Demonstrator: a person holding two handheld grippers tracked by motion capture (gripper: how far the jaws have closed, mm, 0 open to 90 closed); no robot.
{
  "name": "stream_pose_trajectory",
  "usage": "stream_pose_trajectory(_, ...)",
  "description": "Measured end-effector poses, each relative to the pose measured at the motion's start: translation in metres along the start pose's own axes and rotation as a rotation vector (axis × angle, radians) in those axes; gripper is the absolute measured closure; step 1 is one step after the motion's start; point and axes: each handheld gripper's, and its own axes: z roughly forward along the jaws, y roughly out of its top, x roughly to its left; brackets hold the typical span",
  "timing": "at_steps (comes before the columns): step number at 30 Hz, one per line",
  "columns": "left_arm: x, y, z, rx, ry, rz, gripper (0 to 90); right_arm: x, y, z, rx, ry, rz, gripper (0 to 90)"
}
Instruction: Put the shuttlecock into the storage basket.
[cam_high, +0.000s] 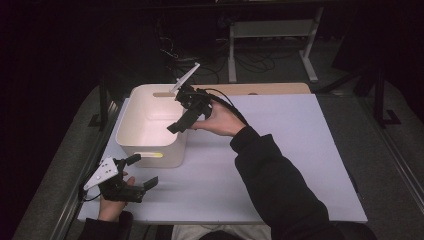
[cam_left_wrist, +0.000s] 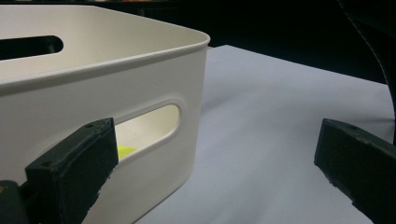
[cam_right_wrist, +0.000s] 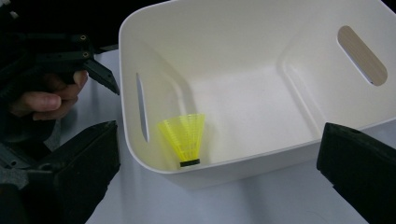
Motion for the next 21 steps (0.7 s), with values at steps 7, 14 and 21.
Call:
stream_pose_trajectory(7, 0.000, 0.000, 0.000, 0.002, 0.001, -0.001, 0.0, -0.002, -0.008, -0.005, 0.002, 0.004, 0.014, 0.0)
stream_pose_trajectory(14, 0.000, 0.000, 0.000, 0.001, 0.000, -0.001, 0.0, -0.006, -0.016, -0.012, -0.003, -0.006, 0.018, 0.0)
stream_pose_trajectory(21, 0.000, 0.000, 0.000, 0.000, 0.000, -0.002, 0.0, -0.008, -0.024, -0.021, -0.014, -0.024, 0.031, 0.0)
